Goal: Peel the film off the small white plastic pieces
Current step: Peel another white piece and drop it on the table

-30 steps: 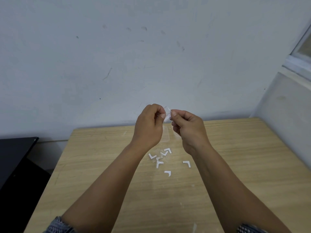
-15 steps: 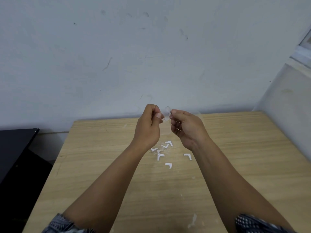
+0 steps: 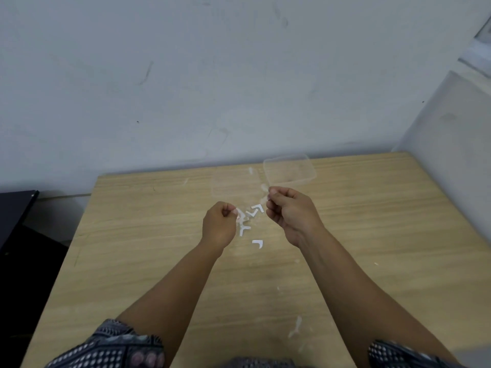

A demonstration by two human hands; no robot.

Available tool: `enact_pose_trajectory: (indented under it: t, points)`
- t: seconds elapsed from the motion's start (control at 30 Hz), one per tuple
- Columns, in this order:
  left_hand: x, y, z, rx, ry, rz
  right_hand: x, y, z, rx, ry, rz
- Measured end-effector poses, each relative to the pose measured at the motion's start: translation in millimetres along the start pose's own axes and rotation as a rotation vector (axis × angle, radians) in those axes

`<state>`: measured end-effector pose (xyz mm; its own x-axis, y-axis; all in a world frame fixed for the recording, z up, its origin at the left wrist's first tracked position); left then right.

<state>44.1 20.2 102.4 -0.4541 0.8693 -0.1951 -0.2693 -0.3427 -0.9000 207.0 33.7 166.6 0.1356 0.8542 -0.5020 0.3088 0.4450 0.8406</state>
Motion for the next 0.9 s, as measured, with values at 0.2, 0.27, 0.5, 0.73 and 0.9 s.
enact_pose_trajectory:
  t: [0.2, 0.27, 0.5, 0.73, 0.9]
  points:
    - [4.7, 40.7, -19.1, 0.133, 0.066, 0.12, 10.5, -28.4, 20.6, -0.037, -0.056, -0.066]
    - [5.0, 48.2, -23.5, 0.18, 0.082, 0.135, 11.9, -35.8, 26.4, -0.052, -0.071, -0.087]
    - [6.9, 59.1, -29.2, 0.221, 0.132, 0.13, 14.6, -48.0, 32.1, -0.087, -0.085, -0.106]
    - [4.3, 44.4, -17.8, 0.134, 0.118, 0.077, 11.3, -48.6, 22.4, -0.11, -0.077, -0.094]
    - [-5.9, 13.4, -3.4, -0.013, 0.087, -0.207, 1.3, -49.8, 6.7, -0.08, -0.059, -0.095]
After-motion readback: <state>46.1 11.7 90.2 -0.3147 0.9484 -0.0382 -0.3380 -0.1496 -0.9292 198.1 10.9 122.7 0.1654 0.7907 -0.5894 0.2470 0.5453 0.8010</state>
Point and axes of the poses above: each hand's wrist, its own x-axis towards the middle knuckle, its own z-axis out of the back of the hand, y = z × x, the point moved 1 cm from there along x, towards the middle knuckle, and after that the axes turned 6 degrees about -y, right-handed, at the moved point
